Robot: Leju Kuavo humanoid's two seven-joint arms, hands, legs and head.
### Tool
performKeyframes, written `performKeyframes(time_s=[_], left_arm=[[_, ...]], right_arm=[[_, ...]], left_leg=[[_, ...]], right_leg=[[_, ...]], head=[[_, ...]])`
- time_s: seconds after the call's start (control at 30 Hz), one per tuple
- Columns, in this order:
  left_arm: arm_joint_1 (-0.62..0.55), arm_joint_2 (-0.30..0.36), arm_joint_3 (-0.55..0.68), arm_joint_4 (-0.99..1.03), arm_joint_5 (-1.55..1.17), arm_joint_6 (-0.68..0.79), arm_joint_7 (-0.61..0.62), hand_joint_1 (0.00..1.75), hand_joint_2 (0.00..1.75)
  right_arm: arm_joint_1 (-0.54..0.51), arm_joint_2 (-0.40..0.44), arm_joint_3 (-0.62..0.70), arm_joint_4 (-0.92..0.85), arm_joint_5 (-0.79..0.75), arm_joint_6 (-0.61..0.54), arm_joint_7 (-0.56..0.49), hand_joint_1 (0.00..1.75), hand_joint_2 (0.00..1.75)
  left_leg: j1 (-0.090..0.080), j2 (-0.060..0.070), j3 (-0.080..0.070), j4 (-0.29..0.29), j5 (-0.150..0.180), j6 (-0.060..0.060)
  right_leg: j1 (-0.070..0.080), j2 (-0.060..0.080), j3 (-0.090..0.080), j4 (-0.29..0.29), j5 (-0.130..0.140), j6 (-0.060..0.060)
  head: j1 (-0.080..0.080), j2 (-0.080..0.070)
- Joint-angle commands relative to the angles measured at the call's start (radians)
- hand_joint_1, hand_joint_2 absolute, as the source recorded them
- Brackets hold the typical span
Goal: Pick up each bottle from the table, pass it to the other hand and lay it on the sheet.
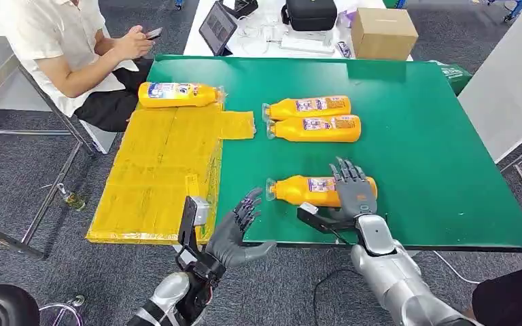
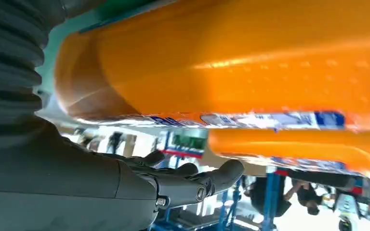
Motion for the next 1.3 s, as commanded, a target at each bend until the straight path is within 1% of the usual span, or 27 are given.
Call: performKeyframes(time_s=[0.03,0.23,0.3,0.4,0.47,0.63,0.67,0.7,0.73,0.77,0.83,0.87,0.9,1.0,1.03,1.07,1.17,1.2,1.23,1.3], left_arm=[[0.029,0.047,0.014,-0.030,0.027,-0.024,0.029,0.00,1.75],[0.029,0.047,0.014,-0.030,0.027,-0.024,0.029,0.00,1.75],[0.029,0.047,0.014,-0.030,0.027,-0.024,0.029,0.00,1.75],[0.029,0.047,0.014,-0.030,0.027,-0.024,0.029,0.00,1.75],[0.035,0.046,0.021,-0.027,0.035,-0.028,0.051,0.00,1.75],[0.052,0.055,0.025,-0.032,0.036,-0.034,0.065,0.00,1.75],[0.054,0.056,0.027,-0.034,0.034,-0.033,0.067,0.00,1.75],[0.056,0.057,0.028,-0.038,0.031,-0.033,0.070,0.00,1.75],[0.056,0.059,0.028,-0.039,0.029,-0.033,0.073,0.00,1.75],[0.053,0.059,0.028,-0.039,0.029,-0.032,0.073,0.00,1.75],[0.045,0.057,0.025,-0.036,0.029,-0.032,0.074,0.00,1.75],[0.029,0.055,0.016,-0.025,0.032,-0.030,0.072,0.00,1.75],[0.017,0.052,0.009,-0.013,0.039,-0.028,0.068,0.00,1.75],[0.003,0.055,-0.003,-0.002,0.050,-0.021,0.059,0.00,1.75],[0.001,0.056,-0.005,-0.003,0.052,-0.021,0.057,0.00,1.75],[-0.002,0.060,-0.007,-0.005,0.056,-0.019,0.054,0.00,1.75],[-0.007,0.069,-0.014,-0.009,0.063,-0.009,0.047,0.00,1.75],[-0.009,0.071,-0.017,-0.011,0.063,-0.005,0.044,0.00,1.75],[-0.010,0.073,-0.018,-0.012,0.063,-0.004,0.043,0.00,1.75],[-0.014,0.074,-0.020,-0.013,0.065,-0.001,0.041,0.00,1.75]], right_arm=[[-0.011,-0.047,0.073,-0.001,0.005,0.097,0.082,0.00,1.75],[-0.011,-0.047,0.073,-0.001,0.005,0.097,0.082,0.00,1.75],[-0.011,-0.047,0.073,-0.001,0.005,0.097,0.082,0.00,1.75],[-0.011,-0.047,0.073,-0.001,0.005,0.097,0.082,0.00,1.75],[0.001,-0.050,0.073,-0.030,-0.002,0.169,0.116,0.00,1.75],[0.054,-0.072,0.064,-0.096,-0.048,0.244,0.129,0.00,1.75],[0.060,-0.078,0.059,-0.097,-0.066,0.267,0.128,0.30,1.75],[0.066,-0.089,0.057,-0.093,-0.081,0.295,0.129,1.57,1.75],[0.070,-0.090,0.040,-0.085,-0.121,0.322,0.104,1.75,1.75],[0.080,-0.088,0.005,-0.081,-0.191,0.342,0.060,1.75,1.75],[0.094,-0.089,-0.031,-0.069,-0.276,0.358,-0.006,1.75,1.75],[0.118,-0.069,-0.136,-0.048,-0.440,0.391,-0.109,1.75,1.75],[0.127,-0.064,-0.170,-0.006,-0.494,0.379,-0.146,1.75,1.75],[0.128,-0.046,-0.229,0.062,-0.582,0.378,-0.192,1.75,1.75],[0.127,-0.045,-0.235,0.071,-0.592,0.384,-0.192,1.75,1.75],[0.125,-0.045,-0.239,0.078,-0.603,0.386,-0.199,1.75,1.75],[0.128,-0.045,-0.249,0.064,-0.649,0.416,-0.222,1.75,1.75],[0.130,-0.046,-0.248,0.051,-0.668,0.429,-0.228,1.75,1.75],[0.131,-0.045,-0.246,0.045,-0.674,0.432,-0.231,1.75,1.75],[0.132,-0.041,-0.244,0.025,-0.701,0.445,-0.246,1.75,1.75]], left_leg=[[0.000,0.002,0.004,-0.001,-0.001,0.002],[0.000,0.001,0.003,-0.001,0.000,0.001],[0.001,0.002,0.005,-0.001,-0.001,0.002],[0.001,0.002,0.005,-0.001,-0.001,0.002],[0.000,0.002,0.005,-0.001,-0.001,0.002],[0.000,0.000,0.006,-0.002,-0.001,0.001],[0.001,0.000,0.007,-0.002,-0.001,0.001],[0.001,-0.001,0.006,-0.002,0.000,0.001],[0.001,-0.001,0.007,-0.002,-0.001,0.002],[0.001,-0.001,0.006,-0.001,0.000,0.001],[0.001,-0.002,0.006,-0.001,0.000,0.001],[0.001,-0.002,0.007,-0.002,0.000,0.002],[0.001,-0.004,0.007,-0.002,0.000,0.001],[0.002,-0.007,0.010,-0.003,0.001,0.002],[0.001,-0.005,0.012,-0.002,-0.001,0.001],[0.002,-0.004,0.014,-0.003,-0.002,0.002],[0.002,-0.001,0.016,-0.002,-0.004,0.000],[0.002,-0.002,0.017,-0.004,-0.003,0.001],[0.002,-0.002,0.019,-0.002,-0.005,0.000],[0.002,-0.002,0.021,-0.003,-0.004,0.001]], right_leg=[[0.001,0.001,0.004,-0.002,-0.001,-0.003],[0.000,0.000,0.003,-0.001,0.000,-0.002],[0.002,0.000,0.005,-0.002,0.000,-0.004],[0.002,0.001,0.005,-0.002,-0.001,-0.004],[0.001,0.000,0.005,-0.002,-0.001,-0.003],[0.001,-0.002,0.006,-0.002,-0.001,-0.002],[0.001,-0.002,0.007,-0.003,-0.001,-0.003],[0.001,-0.002,0.006,-0.002,-0.001,-0.003],[0.002,-0.003,0.007,-0.003,-0.001,-0.003],[0.001,-0.003,0.006,-0.002,-0.001,-0.002],[0.001,-0.003,0.007,-0.002,-0.001,-0.002],[0.002,-0.004,0.008,-0.003,-0.001,-0.003],[0.002,-0.005,0.008,-0.003,-0.001,-0.002],[0.003,-0.009,0.011,-0.006,-0.001,-0.004],[0.002,-0.006,0.006,-0.004,-0.002,-0.003],[0.003,-0.005,0.007,-0.006,-0.001,-0.003],[0.002,-0.002,0.009,-0.005,-0.001,-0.003],[0.003,-0.003,0.013,-0.007,0.000,-0.004],[0.003,-0.002,0.013,-0.005,-0.002,-0.003],[0.003,-0.004,0.010,-0.007,-0.001,-0.004]], head=[[0.000,0.000],[0.000,0.000],[0.000,0.000],[0.000,0.000],[0.000,0.000],[0.000,0.000],[0.000,0.000],[0.000,0.000],[0.000,0.000],[0.000,0.000],[0.000,0.000],[0.000,0.000],[0.000,0.000],[0.000,0.000],[0.001,0.000],[0.000,0.000],[0.000,0.000],[0.000,0.000],[0.000,0.000],[0.000,0.000]])
